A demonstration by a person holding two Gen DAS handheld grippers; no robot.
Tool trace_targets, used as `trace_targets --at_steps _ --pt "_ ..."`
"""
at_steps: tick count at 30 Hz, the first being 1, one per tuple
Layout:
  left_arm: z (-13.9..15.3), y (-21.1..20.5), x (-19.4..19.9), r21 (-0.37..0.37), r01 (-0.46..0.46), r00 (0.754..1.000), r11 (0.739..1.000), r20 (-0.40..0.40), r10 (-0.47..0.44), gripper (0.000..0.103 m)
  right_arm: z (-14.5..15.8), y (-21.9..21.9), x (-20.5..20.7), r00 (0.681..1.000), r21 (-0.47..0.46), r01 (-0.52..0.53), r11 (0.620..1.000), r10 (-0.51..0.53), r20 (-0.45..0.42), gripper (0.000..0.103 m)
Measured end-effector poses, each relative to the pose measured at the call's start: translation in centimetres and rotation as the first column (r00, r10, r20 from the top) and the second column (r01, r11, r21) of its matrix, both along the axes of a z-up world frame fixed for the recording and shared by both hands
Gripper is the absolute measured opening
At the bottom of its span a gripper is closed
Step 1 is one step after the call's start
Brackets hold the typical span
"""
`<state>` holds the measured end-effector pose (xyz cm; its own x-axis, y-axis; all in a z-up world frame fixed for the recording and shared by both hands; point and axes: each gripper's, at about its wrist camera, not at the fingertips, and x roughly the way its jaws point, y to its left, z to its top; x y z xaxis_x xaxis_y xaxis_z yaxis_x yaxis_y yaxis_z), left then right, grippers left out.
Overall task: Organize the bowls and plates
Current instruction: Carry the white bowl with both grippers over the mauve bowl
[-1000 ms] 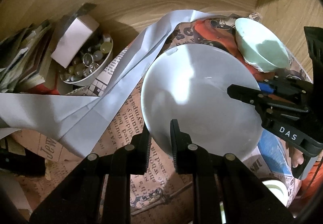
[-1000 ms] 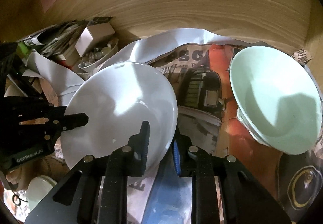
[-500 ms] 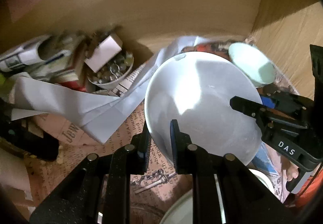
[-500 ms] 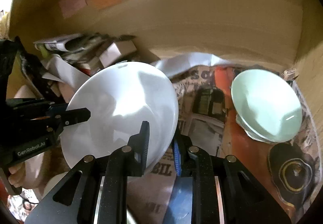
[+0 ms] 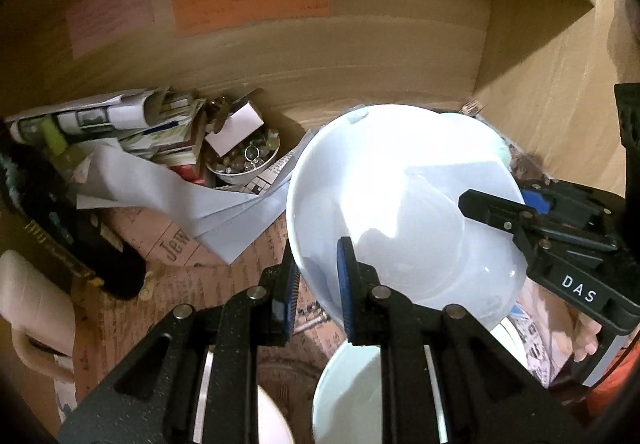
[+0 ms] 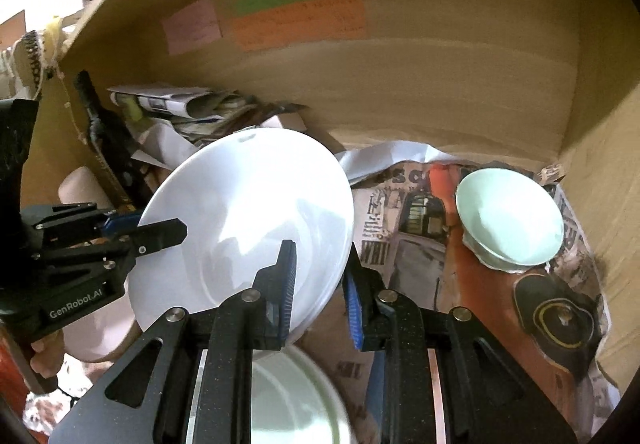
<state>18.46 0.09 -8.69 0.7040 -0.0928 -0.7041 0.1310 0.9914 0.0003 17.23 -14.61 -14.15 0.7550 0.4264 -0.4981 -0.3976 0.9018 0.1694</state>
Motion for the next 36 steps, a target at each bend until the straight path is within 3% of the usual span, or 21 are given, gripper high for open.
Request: trace_targets --at_steps 17,36 --pt "1.5 4.0 -8.8 -0.017 -0.079 0.990 0.997 0.114 0.080 0.018 0.6 4.9 -5.6 0.995 -0.011 -0.072 0.997 0.073 0.067 0.023" --pt "0.4 10.2 -14.1 -0.064 -0.222 0.967 0.973 0.116 0.228 0.018 -0.9 11.8 -7.2 0.977 -0.024 -0.211 0.977 0.212 0.033 0.023"
